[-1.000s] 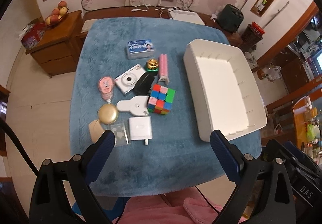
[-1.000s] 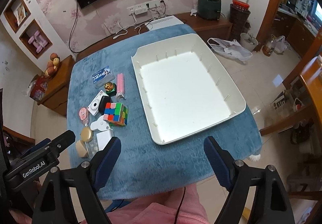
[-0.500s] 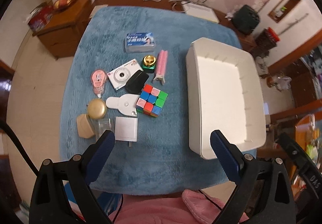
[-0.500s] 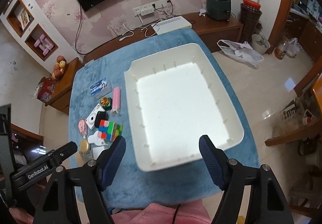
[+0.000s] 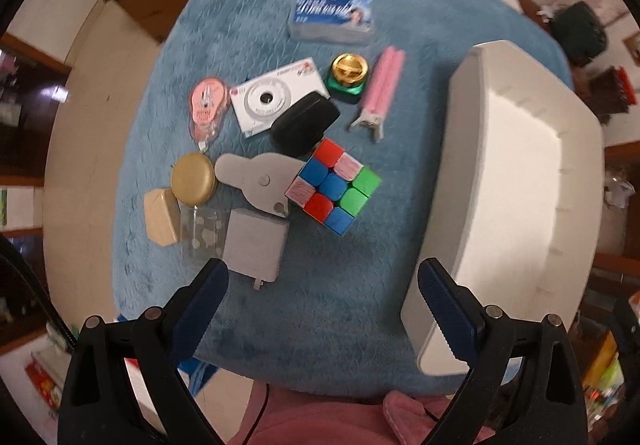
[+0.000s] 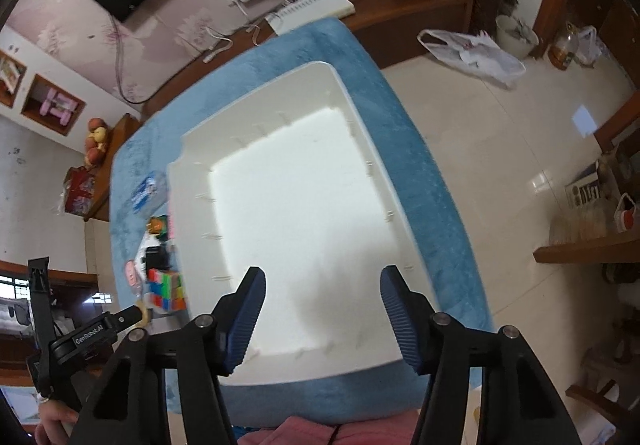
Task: Organize rigid objects
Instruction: 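Close the left gripper on the Rubik's cube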
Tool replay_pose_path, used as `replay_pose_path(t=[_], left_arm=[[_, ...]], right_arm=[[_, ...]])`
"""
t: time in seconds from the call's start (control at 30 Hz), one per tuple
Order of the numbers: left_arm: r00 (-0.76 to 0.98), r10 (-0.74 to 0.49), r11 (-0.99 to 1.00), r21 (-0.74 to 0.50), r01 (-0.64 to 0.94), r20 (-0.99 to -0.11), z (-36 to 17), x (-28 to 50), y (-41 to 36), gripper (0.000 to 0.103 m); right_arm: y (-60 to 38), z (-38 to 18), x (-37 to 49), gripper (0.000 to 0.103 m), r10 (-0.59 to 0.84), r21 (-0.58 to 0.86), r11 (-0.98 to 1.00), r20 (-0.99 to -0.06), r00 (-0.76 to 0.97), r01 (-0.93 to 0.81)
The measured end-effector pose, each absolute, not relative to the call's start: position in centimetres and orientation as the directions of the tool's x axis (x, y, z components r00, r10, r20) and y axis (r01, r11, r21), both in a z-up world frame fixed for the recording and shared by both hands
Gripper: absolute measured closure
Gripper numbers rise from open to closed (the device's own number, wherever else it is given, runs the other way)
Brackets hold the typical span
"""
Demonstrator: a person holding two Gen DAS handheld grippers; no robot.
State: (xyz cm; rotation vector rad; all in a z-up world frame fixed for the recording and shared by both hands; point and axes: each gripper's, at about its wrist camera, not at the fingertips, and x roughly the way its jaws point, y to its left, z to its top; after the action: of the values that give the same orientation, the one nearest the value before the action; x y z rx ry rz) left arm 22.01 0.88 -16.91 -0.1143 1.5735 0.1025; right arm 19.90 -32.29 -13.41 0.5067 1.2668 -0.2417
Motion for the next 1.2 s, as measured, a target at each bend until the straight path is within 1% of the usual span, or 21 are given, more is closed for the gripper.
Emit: replay_pose_path(t=[0.1, 0.17, 0.37, 0.5, 0.53, 0.6, 0.77, 0.87, 0.93, 1.0, 1.07, 1.2], left_arm=[[-0.039, 0.004, 0.987, 0.010, -0.162, -0.999, -18.2, 23.0, 0.8, 0.007], [-0.056, 0.024, 0.985, 0.033, -0.167, -0.998, -19.0, 23.7, 0.8, 0.007], [-0.108, 0.045, 0.985, 0.062, -0.163, -0.993, -21.4, 25.5, 0.6, 0.007], [-0.127, 0.062, 0.985, 0.081, -0.153, -0.990, -22.5, 26.1, 0.5, 0.007], [-0.132, 0.066, 0.985, 0.086, -0.149, -0.989, -22.8, 26.2, 0.5, 0.007], [-0.150, 0.070, 0.984, 0.094, -0.152, -0.986, -23.6, 26.5, 0.6, 0.007], [-0.178, 0.083, 0.981, 0.112, -0.156, -0.981, -24.9, 27.0, 1.0, 0.007], [-0.185, 0.091, 0.980, 0.122, -0.159, -0.978, -25.6, 27.4, 1.3, 0.007], [-0.191, 0.091, 0.978, 0.123, -0.167, -0.977, -25.8, 27.8, 1.6, 0.007], [-0.195, 0.089, 0.978, 0.123, -0.166, -0.977, -26.0, 28.4, 1.5, 0.007], [-0.201, 0.073, 0.979, 0.108, -0.172, -0.977, -26.1, 29.0, 1.8, 0.008], [-0.218, -0.013, 0.973, 0.038, -0.228, -0.976, -28.0, 29.8, 2.8, 0.019]], right_arm=[[-33.8, -14.9, 20.6, 0.050, 0.106, 0.217, 0.859, -0.961, 0.254, 0.463], [-34.6, -16.1, 21.1, 0.050, 0.107, 0.203, 0.857, -0.969, 0.222, 0.474], [-36.3, -19.4, 21.5, 0.061, 0.135, 0.182, 0.839, -0.982, 0.128, 0.513], [-36.6, -20.8, 21.6, 0.066, 0.150, 0.172, 0.838, -0.985, 0.085, 0.517], [-36.6, -21.0, 21.6, 0.066, 0.149, 0.168, 0.838, -0.986, 0.078, 0.519], [-36.7, -21.4, 21.6, 0.071, 0.150, 0.163, 0.840, -0.986, 0.067, 0.517], [-37.4, -22.1, 21.8, 0.080, 0.168, 0.171, 0.828, -0.984, 0.055, 0.534], [-37.8, -22.7, 21.8, 0.085, 0.189, 0.185, 0.816, -0.981, 0.050, 0.547], [-38.3, -23.0, 21.5, 0.086, 0.211, 0.203, 0.795, -0.976, 0.054, 0.571], [-38.9, -23.2, 21.6, 0.090, 0.226, 0.214, 0.781, -0.973, 0.055, 0.587], [-39.1, -23.4, 21.5, 0.090, 0.234, 0.221, 0.775, -0.971, 0.056, 0.592], [-38.6, -23.1, 21.4, 0.090, 0.217, 0.209, 0.795, -0.975, 0.054, 0.569]])
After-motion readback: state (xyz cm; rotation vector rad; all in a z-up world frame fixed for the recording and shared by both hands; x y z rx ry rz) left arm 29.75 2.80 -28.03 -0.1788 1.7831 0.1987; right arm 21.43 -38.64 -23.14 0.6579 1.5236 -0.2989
